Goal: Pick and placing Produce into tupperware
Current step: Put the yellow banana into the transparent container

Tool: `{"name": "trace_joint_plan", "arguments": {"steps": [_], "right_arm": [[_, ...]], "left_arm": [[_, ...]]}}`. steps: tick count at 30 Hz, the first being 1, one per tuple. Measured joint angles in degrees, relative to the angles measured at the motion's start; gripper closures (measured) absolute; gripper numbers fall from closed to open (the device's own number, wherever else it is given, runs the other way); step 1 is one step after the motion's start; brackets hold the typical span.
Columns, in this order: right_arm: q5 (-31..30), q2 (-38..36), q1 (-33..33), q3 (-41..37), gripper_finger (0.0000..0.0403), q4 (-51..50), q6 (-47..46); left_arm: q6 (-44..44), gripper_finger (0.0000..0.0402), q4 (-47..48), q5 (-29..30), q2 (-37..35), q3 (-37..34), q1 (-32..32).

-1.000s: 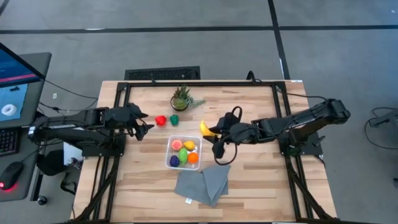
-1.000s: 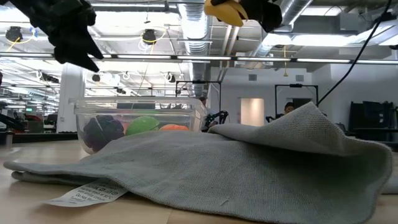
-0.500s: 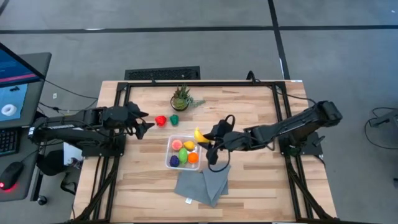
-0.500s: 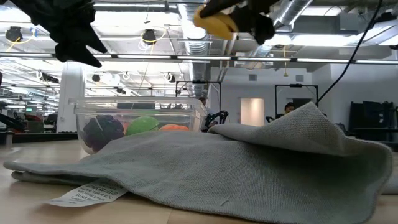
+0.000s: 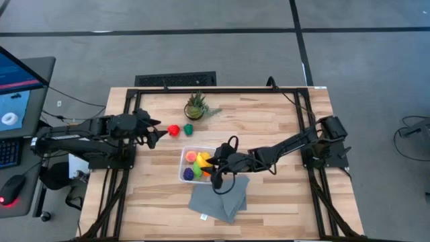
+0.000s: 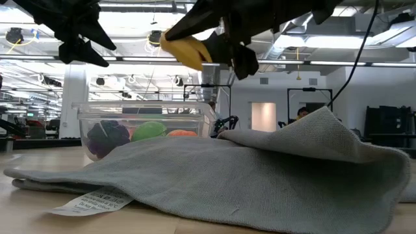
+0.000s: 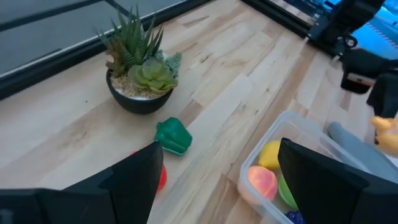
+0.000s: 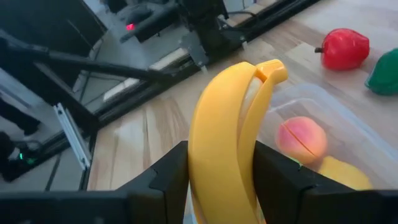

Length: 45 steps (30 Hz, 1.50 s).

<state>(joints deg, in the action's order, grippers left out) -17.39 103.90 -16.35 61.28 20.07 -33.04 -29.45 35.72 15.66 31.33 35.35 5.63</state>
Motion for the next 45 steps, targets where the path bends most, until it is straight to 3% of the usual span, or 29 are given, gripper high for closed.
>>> {"name": "trace_joint_plan", "arguments": {"steps": [3, 12, 24, 37, 45], "right_arm": [[-0.54, 3.27, 0.54, 2.23, 0.0219, 3.56, -2.02], [-0.46, 10.81, 2.07, 7.16, 0.0226, 2.07, -9.61], [-0.5, 9.67, 4.17, 9.73, 0.0214, -12.56, -14.72], [2.38, 9.75, 4.95, 9.9, 0.0212, -17.2, -16.09], [2.58, 9.75, 4.93, 9.88, 0.0187, -17.06, -16.09]], "left_arm": [[0.55, 0.0095, -0.1, -0.69, -0.51, 0.0, 0.02], [4.61, 0.0095, -0.44, -3.02, -3.26, 0.02, 0.02], [6.09, 0.0095, 3.8, -1.88, -9.69, 0.0, 0.02], [5.73, 0.0095, 4.83, -1.38, -11.52, 0.0, 0.0], [5.72, 0.0095, 4.78, -0.83, -11.52, 0.0, 0.02]]}}
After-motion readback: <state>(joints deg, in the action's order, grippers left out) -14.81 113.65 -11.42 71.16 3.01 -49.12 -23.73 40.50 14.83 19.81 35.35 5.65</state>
